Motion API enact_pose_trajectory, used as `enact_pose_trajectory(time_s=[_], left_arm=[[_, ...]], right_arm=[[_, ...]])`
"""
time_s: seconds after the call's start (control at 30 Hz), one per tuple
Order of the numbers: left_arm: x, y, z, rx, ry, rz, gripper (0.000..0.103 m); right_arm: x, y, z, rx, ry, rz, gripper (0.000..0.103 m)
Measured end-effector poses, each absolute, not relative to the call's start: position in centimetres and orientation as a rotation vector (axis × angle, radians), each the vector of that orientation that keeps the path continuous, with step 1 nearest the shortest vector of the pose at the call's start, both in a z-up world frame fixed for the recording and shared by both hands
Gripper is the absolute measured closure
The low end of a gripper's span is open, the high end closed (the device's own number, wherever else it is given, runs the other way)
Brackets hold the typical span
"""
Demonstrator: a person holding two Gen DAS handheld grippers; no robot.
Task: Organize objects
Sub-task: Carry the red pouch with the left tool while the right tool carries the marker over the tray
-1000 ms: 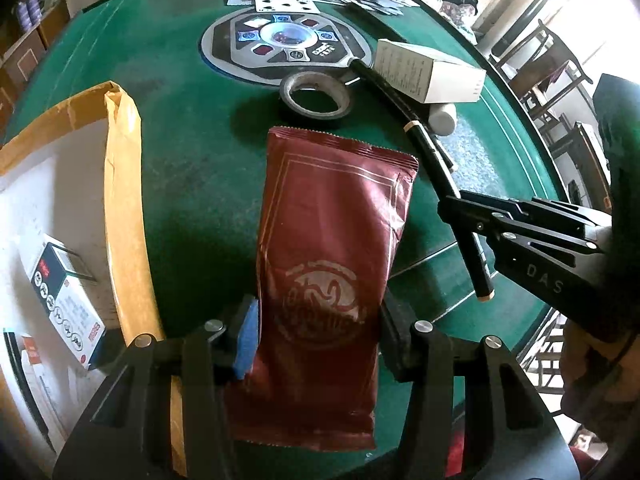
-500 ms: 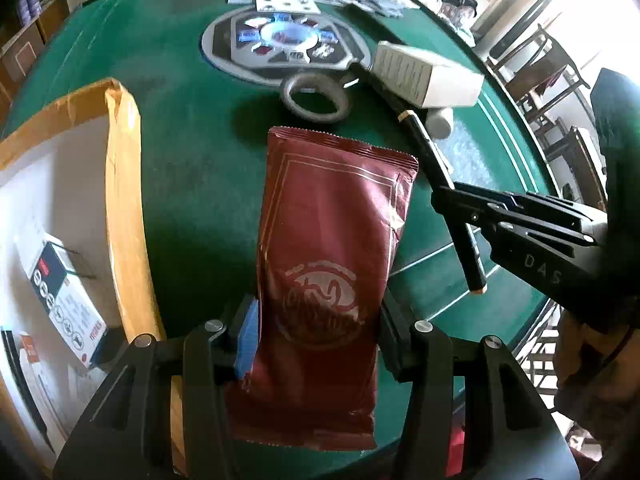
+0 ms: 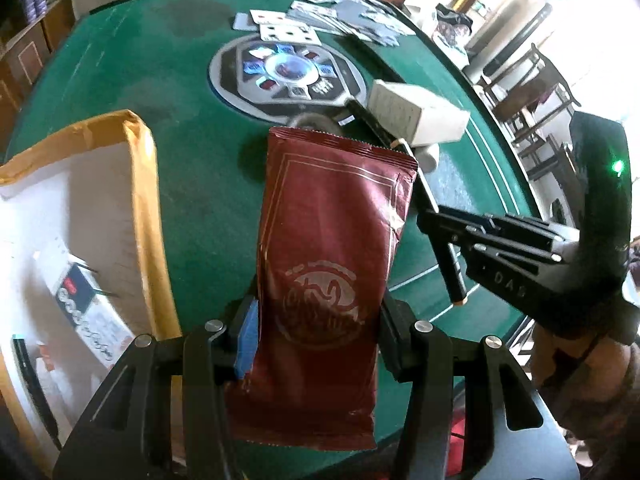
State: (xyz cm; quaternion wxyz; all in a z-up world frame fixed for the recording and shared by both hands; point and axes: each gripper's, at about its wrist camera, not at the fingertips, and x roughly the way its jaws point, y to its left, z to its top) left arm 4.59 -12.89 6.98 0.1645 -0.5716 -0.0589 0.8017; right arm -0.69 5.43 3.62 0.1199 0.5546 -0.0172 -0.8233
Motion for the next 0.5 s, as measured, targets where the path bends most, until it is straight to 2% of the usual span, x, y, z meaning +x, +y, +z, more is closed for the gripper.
enact_pose_trajectory(time_s=[0.17,0.5], left_arm=[[4.2,-14.7,7.8,-1.617,-0.218,2.337,0.054],[4.7,-20.1,9.8,-1.594,-0.435,2.412,0.054]], right_arm=[[-1.0,4.7,3.9,1.589,-0.07,-2.401,0.09],[-0.7,1.9,3.4,1.573,-0.049,-2.334,0.09]])
